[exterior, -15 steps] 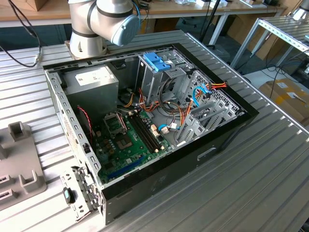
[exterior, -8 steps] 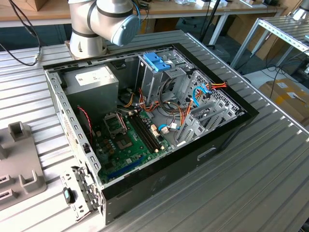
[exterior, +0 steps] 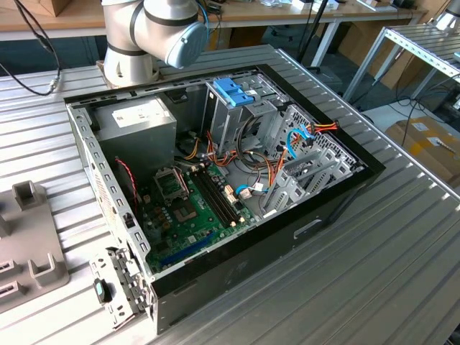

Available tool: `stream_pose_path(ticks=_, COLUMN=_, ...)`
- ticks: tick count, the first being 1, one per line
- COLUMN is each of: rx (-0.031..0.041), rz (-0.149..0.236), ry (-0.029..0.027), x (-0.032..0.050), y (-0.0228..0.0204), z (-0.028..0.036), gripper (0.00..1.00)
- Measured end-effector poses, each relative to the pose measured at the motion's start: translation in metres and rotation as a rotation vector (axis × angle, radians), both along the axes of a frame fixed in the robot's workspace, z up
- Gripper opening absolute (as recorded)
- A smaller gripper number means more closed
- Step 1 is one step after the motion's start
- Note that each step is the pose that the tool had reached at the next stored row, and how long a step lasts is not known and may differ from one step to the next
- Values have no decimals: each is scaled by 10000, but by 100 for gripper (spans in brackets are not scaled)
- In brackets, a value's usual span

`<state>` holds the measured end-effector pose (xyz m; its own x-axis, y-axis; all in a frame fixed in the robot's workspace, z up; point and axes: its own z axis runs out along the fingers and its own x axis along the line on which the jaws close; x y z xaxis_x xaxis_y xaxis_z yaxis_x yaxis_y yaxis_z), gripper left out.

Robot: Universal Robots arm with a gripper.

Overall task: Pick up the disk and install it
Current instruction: 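Pick up the disk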

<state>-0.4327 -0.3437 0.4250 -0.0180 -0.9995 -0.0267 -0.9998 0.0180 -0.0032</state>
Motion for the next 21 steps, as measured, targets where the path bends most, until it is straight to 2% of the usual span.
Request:
stream_pose_path(ticks=2, rx=0, rz=0, ry=-1, x=0, y=0, z=107, gripper=35)
stream_pose_path(ticks=6, rx=0, rz=0, ry=-1, x=0, y=0, z=227, gripper=35)
stream_pose_path(ticks=10, rx=0, rz=0, ry=0, x=0, y=0, z=385, gripper=35)
stream_pose_path(ticks=12, rx=0, rz=0, ry=0, x=0, y=0, z=409, gripper=35)
stream_pose_path(ticks=21, rx=-5, rz=0, ry=0, x=0, y=0, z=429, gripper=35)
